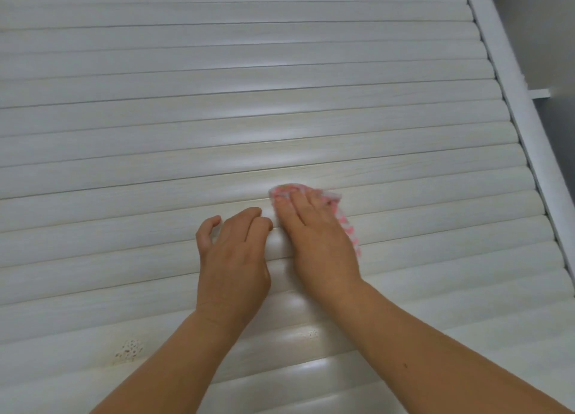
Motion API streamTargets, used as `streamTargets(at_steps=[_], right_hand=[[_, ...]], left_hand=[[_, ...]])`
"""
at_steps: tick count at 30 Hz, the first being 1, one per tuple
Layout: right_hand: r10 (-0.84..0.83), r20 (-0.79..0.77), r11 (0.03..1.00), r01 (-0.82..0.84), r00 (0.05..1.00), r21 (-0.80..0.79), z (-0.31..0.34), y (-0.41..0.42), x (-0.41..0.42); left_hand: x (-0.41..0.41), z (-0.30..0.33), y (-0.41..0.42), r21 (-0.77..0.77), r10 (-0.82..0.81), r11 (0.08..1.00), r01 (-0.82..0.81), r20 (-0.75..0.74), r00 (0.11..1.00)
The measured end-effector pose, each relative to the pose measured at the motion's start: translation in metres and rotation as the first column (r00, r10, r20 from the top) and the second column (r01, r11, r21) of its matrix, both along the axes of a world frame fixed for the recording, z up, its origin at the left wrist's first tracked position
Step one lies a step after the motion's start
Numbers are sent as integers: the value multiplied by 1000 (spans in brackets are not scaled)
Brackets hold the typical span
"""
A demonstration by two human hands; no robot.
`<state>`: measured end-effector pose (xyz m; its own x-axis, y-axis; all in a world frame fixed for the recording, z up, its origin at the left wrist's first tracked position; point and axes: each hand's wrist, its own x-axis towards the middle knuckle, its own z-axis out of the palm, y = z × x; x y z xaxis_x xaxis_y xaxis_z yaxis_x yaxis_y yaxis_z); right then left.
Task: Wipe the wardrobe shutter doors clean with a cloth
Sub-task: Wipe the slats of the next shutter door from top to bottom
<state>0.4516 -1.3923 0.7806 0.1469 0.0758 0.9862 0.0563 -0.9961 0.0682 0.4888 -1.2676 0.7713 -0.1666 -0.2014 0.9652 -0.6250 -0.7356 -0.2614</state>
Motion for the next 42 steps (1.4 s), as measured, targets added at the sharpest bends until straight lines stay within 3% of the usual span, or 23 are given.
streamTargets(at_steps=[2, 4, 8, 11, 16, 23, 25, 29, 31, 37, 42], right_hand=[[-27, -49, 995, 22, 998, -98, 0, -8, -2], [-72, -33, 993, 69, 997, -97, 0, -29, -7], [-38, -88, 975, 56, 995, 213, 7, -48, -25], [-64, -34, 953, 71, 997, 294, 23, -28, -18], [-1, 26, 1000, 1, 1000, 5, 26, 9, 7], [-35, -71, 949, 11, 997, -314, -39, -25, -8], [-60, -79, 952, 33, 995, -305, -27, -37, -14], [-49, -10, 999, 49, 999, 24, 24, -26, -15], [-80, 23, 994, 78, 997, 77, 35, -7, -4], [15, -67, 965, -32, 998, -260, 0, 7, 10], [5, -29, 970, -12, 1000, -241, 2, -42, -8]], left_hand=[[1, 0, 1, -7, -14, 1000, 14, 5, 1000], [2, -1, 3, -7, -27, 1000, 27, 13, 1000], [4, -2, 5, 17, -33, 999, 33, 6, 999], [5, -4, 7, 38, -37, 999, 37, 4, 999], [4, -4, 7, 2, -140, 990, 140, 0, 990], [0, -9, 17, -70, -145, 988, 141, -58, 988], [1, -10, 18, -66, -125, 990, 121, -63, 990], [1, -12, 19, -53, -96, 994, 92, -80, 992], [1, -13, 18, -41, -83, 996, 81, -72, 994], [-9, -13, 5, -51, -66, 997, 64, -38, 997], [-15, -14, -20, -40, -72, 997, 70, -42, 997]])
